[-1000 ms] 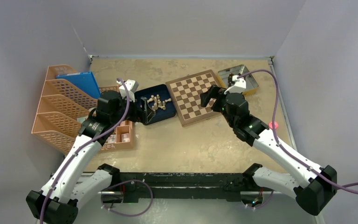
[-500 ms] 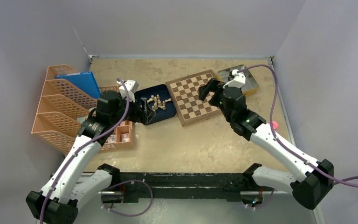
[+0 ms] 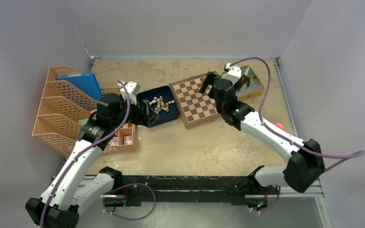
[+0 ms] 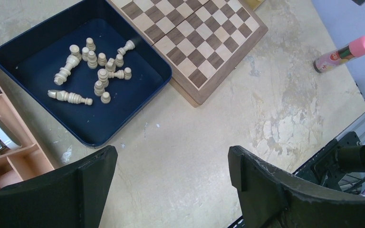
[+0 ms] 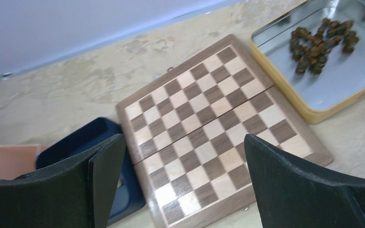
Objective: Set up the chess pieces on the board
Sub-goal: Pick up the chess piece from the storage box.
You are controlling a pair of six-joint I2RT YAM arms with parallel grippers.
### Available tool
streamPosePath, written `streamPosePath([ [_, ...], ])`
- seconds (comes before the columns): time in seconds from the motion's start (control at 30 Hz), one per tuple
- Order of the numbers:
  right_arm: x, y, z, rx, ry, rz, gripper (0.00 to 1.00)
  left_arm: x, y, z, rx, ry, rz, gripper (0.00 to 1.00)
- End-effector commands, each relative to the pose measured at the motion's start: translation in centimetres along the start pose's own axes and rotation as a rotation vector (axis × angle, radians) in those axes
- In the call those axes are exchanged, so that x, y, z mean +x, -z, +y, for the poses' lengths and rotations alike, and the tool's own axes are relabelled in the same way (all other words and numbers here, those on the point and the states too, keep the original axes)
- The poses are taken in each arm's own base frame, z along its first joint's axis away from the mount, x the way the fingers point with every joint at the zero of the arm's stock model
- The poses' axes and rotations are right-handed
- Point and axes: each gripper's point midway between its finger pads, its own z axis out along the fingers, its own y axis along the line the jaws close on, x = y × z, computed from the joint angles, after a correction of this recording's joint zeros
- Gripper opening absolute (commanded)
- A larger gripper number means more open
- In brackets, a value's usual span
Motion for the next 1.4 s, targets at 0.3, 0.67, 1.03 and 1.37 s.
streamPosePath([
  [0.3, -4.9, -9.9, -8.4, 0.227, 0.079, -0.033, 0.78, -1.2, 0.2, -0.3, 0.014, -0.017, -0.045, 0.87],
  [0.67, -5.2, -16.2, -15.0, 0.361, 0.064, -0.008, 0.42, -0.9, -0.2, -0.3, 0.02, -0.013, -0.028, 0.87],
  [1.03, -1.5, -19.9, -19.0, 0.417, 0.086, 0.085, 0.43, -0.7, -0.5, -0.2, 0.021, -0.013, -0.015, 0.87],
  [1.37, -0.4, -21.0, -21.1, 0.404, 0.078, 0.117, 0.46, -0.7, -0.5, 0.1, 0.002, -0.012, -0.015, 0.87],
])
